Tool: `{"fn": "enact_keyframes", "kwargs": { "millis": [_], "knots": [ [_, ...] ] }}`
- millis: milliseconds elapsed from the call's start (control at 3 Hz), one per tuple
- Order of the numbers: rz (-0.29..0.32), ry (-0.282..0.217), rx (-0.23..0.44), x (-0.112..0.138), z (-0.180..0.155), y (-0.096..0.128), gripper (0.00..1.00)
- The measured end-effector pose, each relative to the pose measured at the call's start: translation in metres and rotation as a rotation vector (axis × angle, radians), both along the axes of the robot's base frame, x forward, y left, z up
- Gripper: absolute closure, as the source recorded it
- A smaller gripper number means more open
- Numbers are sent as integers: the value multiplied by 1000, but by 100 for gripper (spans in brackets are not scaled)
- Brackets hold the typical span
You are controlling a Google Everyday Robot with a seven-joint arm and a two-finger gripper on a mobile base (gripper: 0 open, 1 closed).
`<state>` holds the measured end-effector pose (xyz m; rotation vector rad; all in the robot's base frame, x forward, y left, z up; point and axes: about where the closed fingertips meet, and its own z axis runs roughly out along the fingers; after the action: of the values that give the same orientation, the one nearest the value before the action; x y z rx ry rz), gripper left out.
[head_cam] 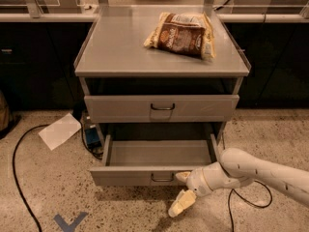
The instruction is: Close middle drawer
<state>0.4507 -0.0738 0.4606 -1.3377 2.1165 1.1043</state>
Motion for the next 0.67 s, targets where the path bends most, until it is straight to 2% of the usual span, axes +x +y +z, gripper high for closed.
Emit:
{"fn": "enact_keyframes", "kwargs": {
  "millis": [333, 667],
  "knots": [
    [0, 0, 0, 0, 0, 0, 0],
    [-8, 5, 26, 13, -8, 1, 0]
  ]
}}
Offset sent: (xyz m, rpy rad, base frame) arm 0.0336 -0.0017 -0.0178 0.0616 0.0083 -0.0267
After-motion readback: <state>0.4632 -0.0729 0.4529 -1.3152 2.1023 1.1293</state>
